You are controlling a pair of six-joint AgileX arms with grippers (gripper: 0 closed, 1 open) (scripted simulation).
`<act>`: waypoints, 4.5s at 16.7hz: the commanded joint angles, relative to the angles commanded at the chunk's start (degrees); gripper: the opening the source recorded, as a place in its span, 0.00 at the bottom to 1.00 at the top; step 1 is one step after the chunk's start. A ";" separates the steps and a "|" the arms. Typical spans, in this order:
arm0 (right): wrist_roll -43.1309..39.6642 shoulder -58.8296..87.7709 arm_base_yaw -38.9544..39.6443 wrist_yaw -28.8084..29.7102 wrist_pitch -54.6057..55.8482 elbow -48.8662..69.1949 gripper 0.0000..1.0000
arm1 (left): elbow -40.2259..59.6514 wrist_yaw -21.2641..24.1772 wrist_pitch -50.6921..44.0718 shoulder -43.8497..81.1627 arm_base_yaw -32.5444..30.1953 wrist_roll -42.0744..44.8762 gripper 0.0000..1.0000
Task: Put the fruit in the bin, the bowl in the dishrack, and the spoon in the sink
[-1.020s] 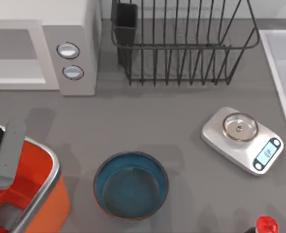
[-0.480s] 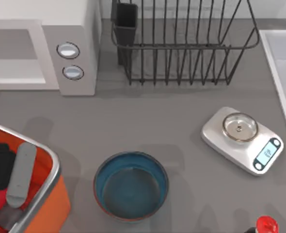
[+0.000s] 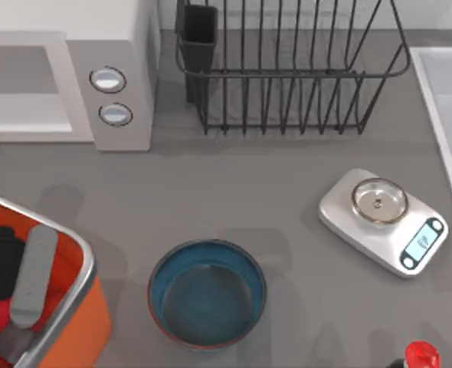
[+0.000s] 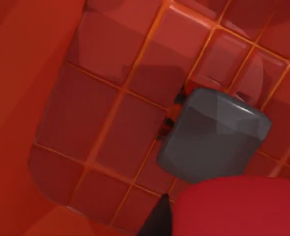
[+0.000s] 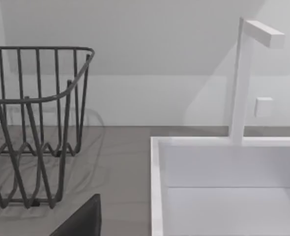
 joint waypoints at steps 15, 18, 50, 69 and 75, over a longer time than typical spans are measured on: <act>0.00 0.00 0.00 0.00 0.00 0.00 1.00 | 0.00 0.00 0.00 0.00 0.00 0.00 1.00; 0.00 0.00 0.00 0.00 0.00 0.00 1.00 | -0.20 0.16 0.31 -0.70 0.10 -0.60 1.00; 2.65 3.49 3.32 0.24 -2.71 3.54 1.00 | -46.57 -2.55 64.60 -70.73 10.25 -81.12 1.00; 46.67 99.23 47.55 -0.63 -63.76 83.28 1.00 | -46.57 -2.55 64.60 -70.73 10.25 -81.12 1.00; 50.21 112.55 49.32 0.06 -72.60 95.33 1.00 | -46.57 -2.55 64.60 -70.73 10.25 -81.12 1.00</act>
